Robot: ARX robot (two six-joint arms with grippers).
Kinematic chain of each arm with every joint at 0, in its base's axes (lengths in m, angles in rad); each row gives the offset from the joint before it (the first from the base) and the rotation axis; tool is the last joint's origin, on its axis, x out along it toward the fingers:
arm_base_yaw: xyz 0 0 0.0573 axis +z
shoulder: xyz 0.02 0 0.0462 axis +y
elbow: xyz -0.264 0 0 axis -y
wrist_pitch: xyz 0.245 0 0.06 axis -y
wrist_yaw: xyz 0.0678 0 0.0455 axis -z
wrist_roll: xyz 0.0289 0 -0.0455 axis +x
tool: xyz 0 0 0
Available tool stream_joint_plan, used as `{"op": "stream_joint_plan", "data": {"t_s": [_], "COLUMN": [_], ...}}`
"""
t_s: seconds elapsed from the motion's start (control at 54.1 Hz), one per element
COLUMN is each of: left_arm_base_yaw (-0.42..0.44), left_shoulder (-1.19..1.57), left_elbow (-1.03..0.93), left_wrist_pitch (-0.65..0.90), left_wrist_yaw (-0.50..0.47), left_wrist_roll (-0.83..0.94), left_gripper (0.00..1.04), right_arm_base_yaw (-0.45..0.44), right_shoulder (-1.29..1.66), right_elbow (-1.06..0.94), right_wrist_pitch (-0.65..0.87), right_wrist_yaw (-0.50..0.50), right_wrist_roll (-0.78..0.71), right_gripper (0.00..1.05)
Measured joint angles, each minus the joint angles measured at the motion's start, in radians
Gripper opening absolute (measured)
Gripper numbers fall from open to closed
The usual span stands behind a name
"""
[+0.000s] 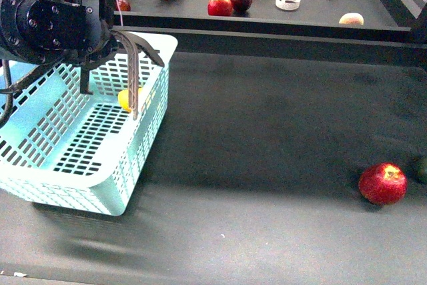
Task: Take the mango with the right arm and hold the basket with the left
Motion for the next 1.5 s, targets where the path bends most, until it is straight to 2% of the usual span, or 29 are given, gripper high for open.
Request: {"op": "stream_joint_plan", "data": {"t_s": [0.055,0.185,0.444,0.499,0.721,0.85,0.98,1.22,1.294,1.461,1.479,1.497], "left_arm_base_yaw": [0.010,0.020,0.007,0.003,-0.006,-0.014,-0.013,-0.019,-0.072,-0.084,-0.075,-0.054], "left_shoulder": [0.017,0.022,-0.129,-0.171,-0.422,-0.637,-0.852,-1.238,-1.312,-1.316,-1.318,-1.324], "left_elbow": [0.028,0.017,-0.216,-0.265,-0.522,-0.739,-0.928,-1.099,-1.113,-1.113,-1.121,-1.140], "left_wrist_pitch": [-0.002,-0.013,0.062,0.081,0.173,0.227,0.218,0.026,-0.066,-0.071,-0.046,0.012], "left_wrist_yaw": [0.039,0.032,-0.026,-0.035,-0.075,-0.137,-0.180,-0.277,-0.370,-0.372,-0.328,-0.235], "left_wrist_roll": [0.002,0.016,0.093,0.133,0.320,0.440,0.444,0.441,0.434,0.433,0.459,0.525], "left_gripper": [0.17,0.39,0.91,0.98,0.97,0.97,0.97,0.97,0.97,0.97,0.95,0.92], "right_arm_base_yaw": [0.000,0.000,0.000,0.000,0.000,0.000,0.000,0.000,0.000,0.000,0.000,0.000], "right_shoulder": [0.000,0.000,0.000,0.000,0.000,0.000,0.000,0.000,0.000,0.000,0.000,0.000], "right_elbow": [0.000,0.000,0.000,0.000,0.000,0.000,0.000,0.000,0.000,0.000,0.000,0.000], "right_wrist_pitch": [0.000,0.000,0.000,0.000,0.000,0.000,0.000,0.000,0.000,0.000,0.000,0.000], "right_wrist_yaw": [0.000,0.000,0.000,0.000,0.000,0.000,0.000,0.000,0.000,0.000,0.000,0.000], "right_wrist_roll": [0.000,0.000,0.000,0.000,0.000,0.000,0.000,0.000,0.000,0.000,0.000,0.000], "right_gripper": [0.96,0.96,0.96,0.96,0.96,0.96,0.96,0.96,0.96,0.96,0.96,0.96]}}
